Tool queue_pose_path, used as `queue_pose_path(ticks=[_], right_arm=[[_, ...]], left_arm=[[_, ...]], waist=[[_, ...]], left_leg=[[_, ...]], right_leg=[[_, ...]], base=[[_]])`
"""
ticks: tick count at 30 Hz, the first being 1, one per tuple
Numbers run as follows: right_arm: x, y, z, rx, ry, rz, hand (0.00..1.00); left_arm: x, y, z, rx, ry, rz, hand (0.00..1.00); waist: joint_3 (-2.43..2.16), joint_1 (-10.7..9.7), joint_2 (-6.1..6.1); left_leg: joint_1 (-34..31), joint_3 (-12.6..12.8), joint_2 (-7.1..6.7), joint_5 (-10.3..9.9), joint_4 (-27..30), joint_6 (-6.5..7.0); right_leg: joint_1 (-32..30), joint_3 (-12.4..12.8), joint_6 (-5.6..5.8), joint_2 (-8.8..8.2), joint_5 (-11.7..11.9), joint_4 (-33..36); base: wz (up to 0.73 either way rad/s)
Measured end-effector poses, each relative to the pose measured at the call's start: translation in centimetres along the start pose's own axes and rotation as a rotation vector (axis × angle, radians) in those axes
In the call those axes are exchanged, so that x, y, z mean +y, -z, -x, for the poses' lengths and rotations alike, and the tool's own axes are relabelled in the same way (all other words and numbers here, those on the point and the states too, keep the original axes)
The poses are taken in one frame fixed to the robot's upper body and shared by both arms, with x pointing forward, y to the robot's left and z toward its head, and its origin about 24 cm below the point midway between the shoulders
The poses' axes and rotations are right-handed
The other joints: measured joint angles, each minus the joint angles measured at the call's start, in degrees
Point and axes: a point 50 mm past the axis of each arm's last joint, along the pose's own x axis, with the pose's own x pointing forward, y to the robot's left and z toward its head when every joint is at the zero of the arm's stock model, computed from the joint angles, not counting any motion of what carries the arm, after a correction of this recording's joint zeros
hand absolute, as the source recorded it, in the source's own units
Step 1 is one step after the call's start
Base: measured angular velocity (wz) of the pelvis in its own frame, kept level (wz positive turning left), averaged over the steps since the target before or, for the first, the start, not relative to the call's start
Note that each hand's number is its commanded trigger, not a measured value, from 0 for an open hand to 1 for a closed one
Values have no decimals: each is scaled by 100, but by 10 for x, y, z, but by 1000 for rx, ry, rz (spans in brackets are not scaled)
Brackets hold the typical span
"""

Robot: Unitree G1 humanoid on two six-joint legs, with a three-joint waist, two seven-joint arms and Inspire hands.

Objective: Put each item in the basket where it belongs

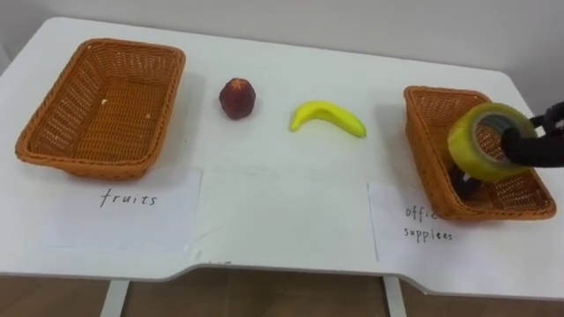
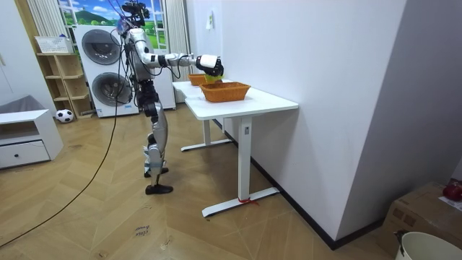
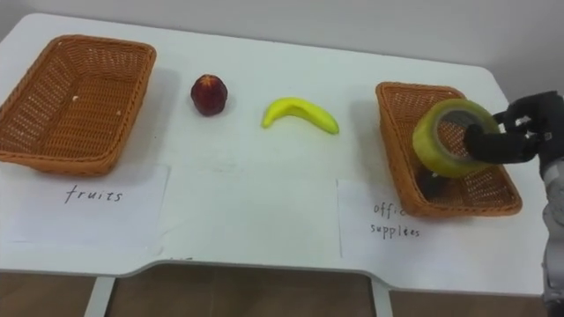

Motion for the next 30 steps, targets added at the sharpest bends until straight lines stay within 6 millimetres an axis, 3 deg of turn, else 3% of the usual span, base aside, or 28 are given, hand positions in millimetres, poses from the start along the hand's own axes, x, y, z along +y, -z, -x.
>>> queue_pose_path(ticks=[1, 3, 4, 5, 7, 14, 30], right_arm=[[1, 4, 0, 16, -10, 5, 100], [4, 10, -1, 45, -27, 11, 62], [6, 14, -1, 63, -41, 20, 51], [7, 17, -1, 73, -48, 26, 24], [8, 20, -1, 89, -63, 36, 0], [8, 20, -1, 89, -71, 37, 0], [9, 20, -1, 88, -80, 37, 0]], left_arm=[[0, 1, 0, 2, 0, -1, 0], [0, 3, 0, 10, -1, -1, 0], [1, 5, 0, 14, -2, -2, 0], [1, 5, 0, 15, -3, -2, 0], [1, 6, 0, 17, -3, -2, 0], [1, 6, 0, 21, -4, -3, 0], [2, 6, 0, 22, -8, -10, 0]], waist=[[7, 23, 9], [16, 57, 19], [22, 57, 28], [23, 58, 29], [24, 66, 34], [13, 109, -16], [19, 106, -10]], left_leg=[[3, 10, 0, 0, 0, 0], [5, 27, 0, 0, -2, 0], [-2, 26, 1, 0, -2, 0], [-7, 26, 2, 0, -2, 0], [-36, 26, 5, 0, -8, 0], [-43, 25, 10, 0, -4, 0], [-41, 26, 12, -1, -4, 0]], right_leg=[[0, 1, 0, -1, 0, 0], [-2, -1, 0, -3, 0, 2], [-2, -9, 0, -3, 0, 1], [-2, -15, 0, -3, 0, 2], [-6, -23, 0, -2, 0, 4], [-5, -29, -2, 2, 1, 6], [-6, -25, -1, 3, 1, 1]], base=[[0], [-2], [0], [3], [2], [0], [0]])
